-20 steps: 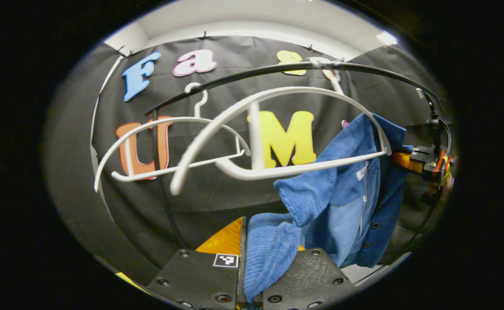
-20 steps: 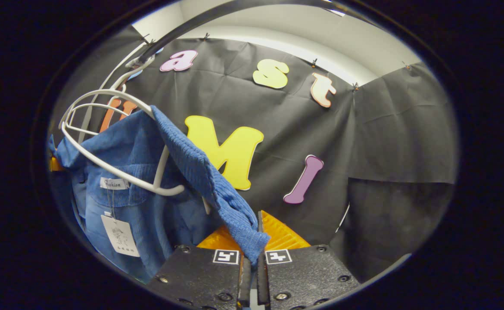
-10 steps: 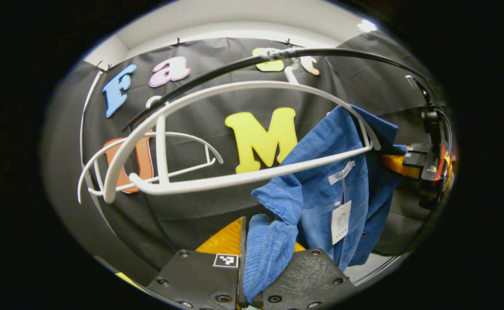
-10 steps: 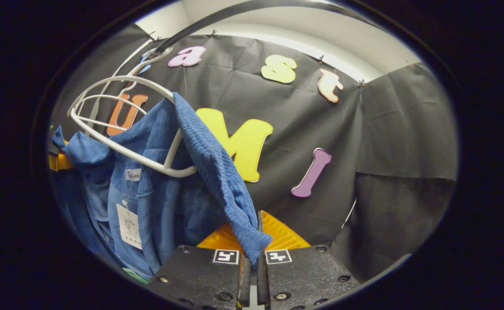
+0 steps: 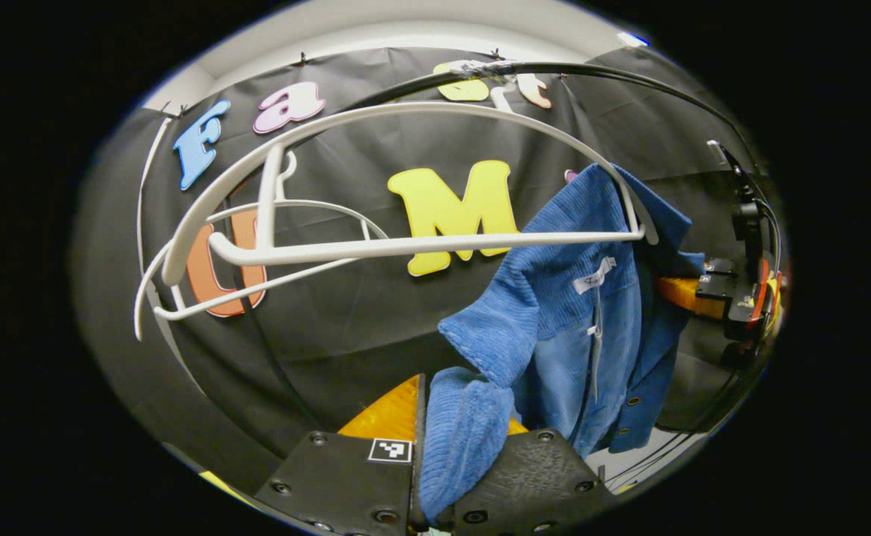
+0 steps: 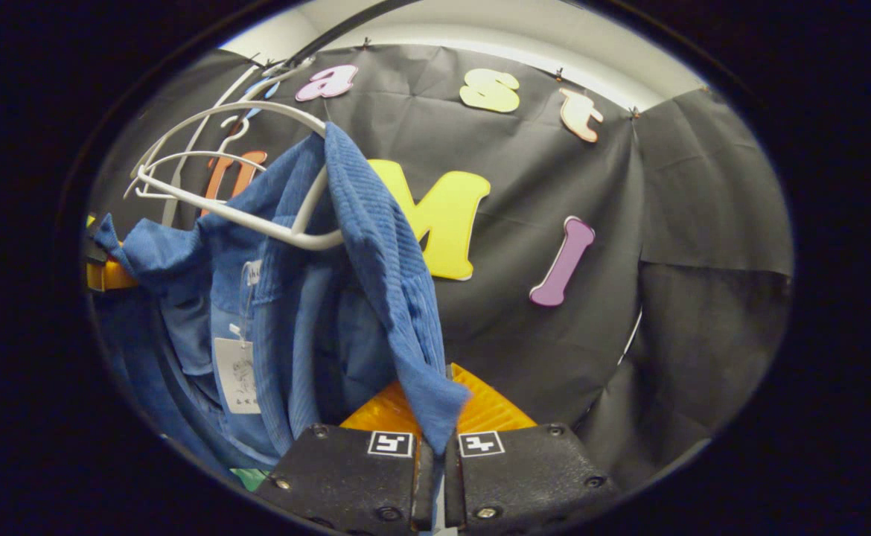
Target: Grasp the clothes on the hanger with both hands and then place them into the laundry hamper below.
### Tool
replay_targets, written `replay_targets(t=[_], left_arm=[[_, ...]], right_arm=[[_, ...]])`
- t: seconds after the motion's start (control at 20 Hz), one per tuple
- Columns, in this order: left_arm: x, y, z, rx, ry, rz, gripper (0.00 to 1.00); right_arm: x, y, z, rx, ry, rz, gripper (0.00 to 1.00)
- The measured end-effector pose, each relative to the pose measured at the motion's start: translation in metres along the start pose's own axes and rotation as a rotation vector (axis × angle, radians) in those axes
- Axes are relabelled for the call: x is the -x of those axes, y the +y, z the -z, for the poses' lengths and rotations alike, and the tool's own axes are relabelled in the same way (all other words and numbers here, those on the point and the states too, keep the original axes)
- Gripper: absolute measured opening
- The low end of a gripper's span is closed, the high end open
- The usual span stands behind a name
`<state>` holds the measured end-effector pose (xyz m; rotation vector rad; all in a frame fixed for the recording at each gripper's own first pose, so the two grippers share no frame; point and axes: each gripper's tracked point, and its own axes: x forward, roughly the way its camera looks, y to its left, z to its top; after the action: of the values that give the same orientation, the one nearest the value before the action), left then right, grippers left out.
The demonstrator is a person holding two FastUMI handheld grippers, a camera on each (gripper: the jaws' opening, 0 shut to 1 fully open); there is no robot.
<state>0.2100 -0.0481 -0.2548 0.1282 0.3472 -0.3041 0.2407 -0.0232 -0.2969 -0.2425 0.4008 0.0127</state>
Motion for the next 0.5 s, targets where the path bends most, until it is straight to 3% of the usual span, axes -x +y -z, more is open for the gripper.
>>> replay_targets(t=[0.25, 0.5], left_arm=[[0.007, 0.006, 0.002, 0.068, 0.005, -0.002, 0.10], [0.009, 0.006, -0.013, 0.083, -0.025, 0.015, 0.10]], right_arm=[[0.007, 0.010, 0.005, 0.019, 0.002, -0.010, 0.10], [0.008, 0.001, -0.028, -0.081, -0.096, -0.020, 0.05]])
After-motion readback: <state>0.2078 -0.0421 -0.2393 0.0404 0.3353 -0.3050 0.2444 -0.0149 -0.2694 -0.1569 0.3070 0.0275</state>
